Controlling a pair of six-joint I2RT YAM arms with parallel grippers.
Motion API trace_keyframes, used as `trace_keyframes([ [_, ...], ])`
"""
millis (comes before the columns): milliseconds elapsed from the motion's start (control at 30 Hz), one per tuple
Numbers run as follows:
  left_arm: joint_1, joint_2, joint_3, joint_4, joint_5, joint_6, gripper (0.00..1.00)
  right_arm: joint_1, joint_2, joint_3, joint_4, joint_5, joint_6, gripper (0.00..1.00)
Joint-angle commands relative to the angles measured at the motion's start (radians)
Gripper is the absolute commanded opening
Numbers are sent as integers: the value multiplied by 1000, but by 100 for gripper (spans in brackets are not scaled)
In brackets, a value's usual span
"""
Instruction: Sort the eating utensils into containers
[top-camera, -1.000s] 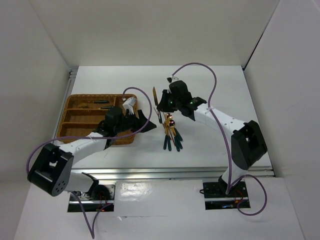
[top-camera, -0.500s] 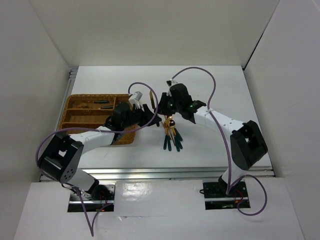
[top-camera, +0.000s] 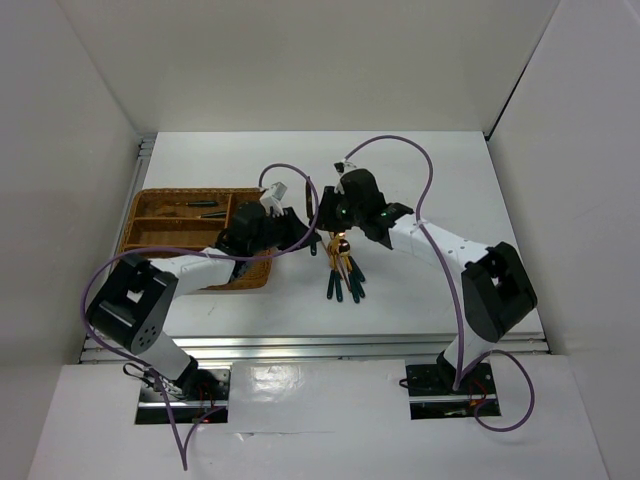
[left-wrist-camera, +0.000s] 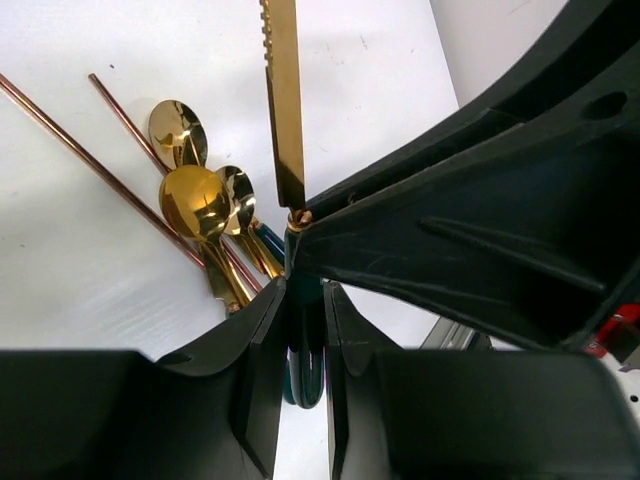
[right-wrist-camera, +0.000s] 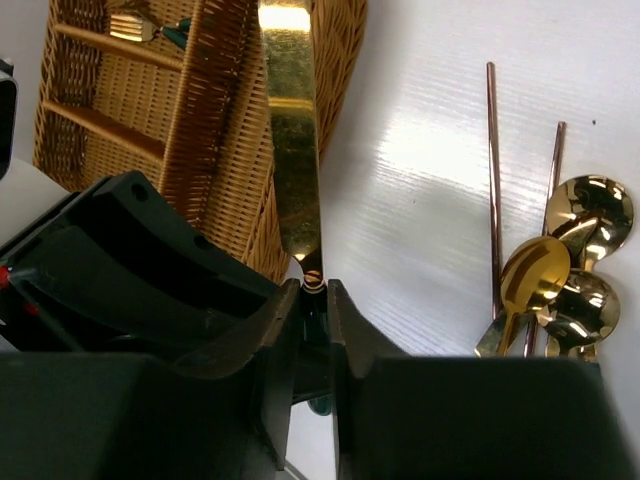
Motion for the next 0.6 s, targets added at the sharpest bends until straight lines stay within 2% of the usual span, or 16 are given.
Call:
trace_keyframes([
  [0,-8,-41,34,19,-40,-9,23,14,-56,27,29,7,-10,25],
  [33,-8,-53,25,19,-70,0,23,14,-67,27,8,18,-10,36],
  [133,10,-107,-3,-23,-123,0,22,4,-105,37,-13,41,-36,50],
  [267,76,-181,-48,-70,-189,-20,22,-18,-182,37,-22,41,-54,59],
  [400,157,-250,-77,-145,-258,-20,22,-27,-277,4,-2,41,-74,63],
  [533,284,-331,-118,-211,-342,-70,22,-27,-337,-41,27,98,-106,66],
  [567,306,-351,-135,-221,-403,-114,22,-27,-328,-51,12,110,-106,66],
])
